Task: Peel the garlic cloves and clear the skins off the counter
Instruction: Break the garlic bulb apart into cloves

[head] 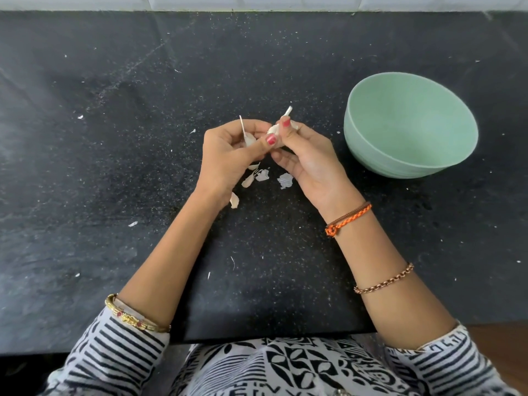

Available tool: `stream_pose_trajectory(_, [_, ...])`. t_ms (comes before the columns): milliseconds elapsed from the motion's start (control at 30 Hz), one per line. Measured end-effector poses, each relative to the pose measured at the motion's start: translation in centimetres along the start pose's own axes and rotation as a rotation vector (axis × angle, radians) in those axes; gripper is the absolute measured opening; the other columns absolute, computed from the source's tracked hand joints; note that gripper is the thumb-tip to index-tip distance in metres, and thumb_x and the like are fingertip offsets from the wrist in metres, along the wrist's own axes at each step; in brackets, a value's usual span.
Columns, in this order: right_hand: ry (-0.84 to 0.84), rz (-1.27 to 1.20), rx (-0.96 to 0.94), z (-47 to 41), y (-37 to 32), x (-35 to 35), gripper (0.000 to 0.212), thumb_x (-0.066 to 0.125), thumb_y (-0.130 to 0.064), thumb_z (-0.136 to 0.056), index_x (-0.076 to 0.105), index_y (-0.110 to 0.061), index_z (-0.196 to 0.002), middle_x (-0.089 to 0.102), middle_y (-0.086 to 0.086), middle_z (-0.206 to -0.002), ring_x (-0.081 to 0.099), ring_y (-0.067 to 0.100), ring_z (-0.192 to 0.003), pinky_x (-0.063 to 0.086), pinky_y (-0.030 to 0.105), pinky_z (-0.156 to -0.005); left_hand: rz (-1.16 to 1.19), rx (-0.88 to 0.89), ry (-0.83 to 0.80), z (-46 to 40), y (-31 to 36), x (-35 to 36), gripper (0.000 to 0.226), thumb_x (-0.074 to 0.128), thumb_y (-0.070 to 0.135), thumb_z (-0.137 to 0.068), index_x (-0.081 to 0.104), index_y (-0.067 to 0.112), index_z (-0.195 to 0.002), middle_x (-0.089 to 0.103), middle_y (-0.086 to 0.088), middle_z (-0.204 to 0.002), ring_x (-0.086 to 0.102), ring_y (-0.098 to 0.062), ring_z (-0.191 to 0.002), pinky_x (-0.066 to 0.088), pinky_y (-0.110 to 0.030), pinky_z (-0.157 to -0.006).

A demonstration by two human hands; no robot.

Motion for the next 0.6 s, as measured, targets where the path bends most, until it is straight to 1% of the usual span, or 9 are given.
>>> stream_pose_trajectory(133, [-0.010,-0.036,-0.006,-0.12,-0.24,-0.02,0.011,0.056,-0.018,-0.091,0.065,-0.012,-0.089,0.066,0.000,-0.082,0.063,0.007,-0.074,0.054,0.018,-0.070,0.027,0.019,0.016,-0.32,-0.18,-0.27,0.012,0.063,0.002,-0.083,0.067,0.008,-0.092,0.068,0.003,-0.076,0.059,-0.002,-0.065,0.048,-0.016,-0.063])
stream_pose_trajectory(233, [0.005,-0.079,-0.017,-0.06,-0.18,0.03,0.010,0.057,-0.014,-0.090,0.066,-0.013,-0.089,0.066,0.002,-0.083,0.063,0.008,-0.072,0.054,0.017,-0.068,0.072,0.004,0.014,-0.30,-0.55,-0.06,0.012,0.060,0.005,-0.086,0.068,0.009,-0.093,0.070,0.005,-0.074,0.056,-0.005,-0.063,0.049,-0.017,-0.064])
stream_pose_trajectory(367, [0.066,-0.086,-0.049,0.19,0.03,0.10,0.009,0.059,-0.008,-0.088,0.067,-0.011,-0.087,0.067,0.005,-0.085,0.063,0.009,-0.069,0.053,0.016,-0.062,0.075,-0.025,0.095,-0.10,-0.72,0.15,0.012,0.059,0.006,-0.088,0.069,0.010,-0.083,0.070,0.008,-0.068,0.058,-0.003,-0.063,0.047,-0.014,-0.060])
stream_pose_trajectory(433, [0.109,-0.056,-0.094,0.26,0.16,0.17,0.008,0.061,-0.006,-0.087,0.068,-0.010,-0.086,0.067,0.005,-0.085,0.063,0.012,-0.073,0.053,0.017,-0.062,0.015,0.012,0.148,0.02,-0.60,0.20,0.017,0.059,0.006,-0.088,0.068,0.014,-0.076,0.067,0.006,-0.065,0.056,-0.001,-0.059,0.045,-0.014,-0.058])
stream_pose_trajectory(500, [0.152,-0.022,-0.141,0.30,0.23,0.27,0.008,0.062,-0.006,-0.086,0.069,-0.007,-0.090,0.068,0.003,-0.085,0.064,0.013,-0.076,0.055,0.018,-0.064,-0.054,0.052,0.187,0.13,-0.52,0.39,0.021,0.060,0.008,-0.089,0.066,0.016,-0.071,0.063,0.002,-0.064,0.052,-0.001,-0.056,0.043,-0.017,-0.057])
stream_pose_trajectory(567, [0.185,0.000,-0.181,0.34,0.29,0.31,0.012,0.062,-0.005,-0.086,0.069,-0.002,-0.096,0.068,0.002,-0.082,0.065,0.011,-0.075,0.055,0.020,-0.065,-0.089,0.062,0.225,0.11,-0.68,0.57,0.022,0.060,0.011,-0.089,0.064,0.014,-0.068,0.060,-0.001,-0.065,0.050,-0.006,-0.059,0.043,-0.022,-0.059])
stream_pose_trajectory(600, [0.197,0.009,-0.200,0.36,0.29,0.33,0.014,0.062,-0.005,-0.086,0.069,-0.001,-0.098,0.068,0.001,-0.081,0.066,0.010,-0.073,0.056,0.021,-0.065,-0.093,0.062,0.241,0.04,-0.80,0.61,0.022,0.059,0.011,-0.089,0.063,0.009,-0.068,0.059,-0.004,-0.066,0.050,-0.010,-0.061,0.043,-0.025,-0.059])
Point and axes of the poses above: each hand's wrist, its own z-axis away from the middle knuckle, its own x-axis out of the palm, y = z × x, the point moved 4 cm from there along -z, towards the middle knuckle
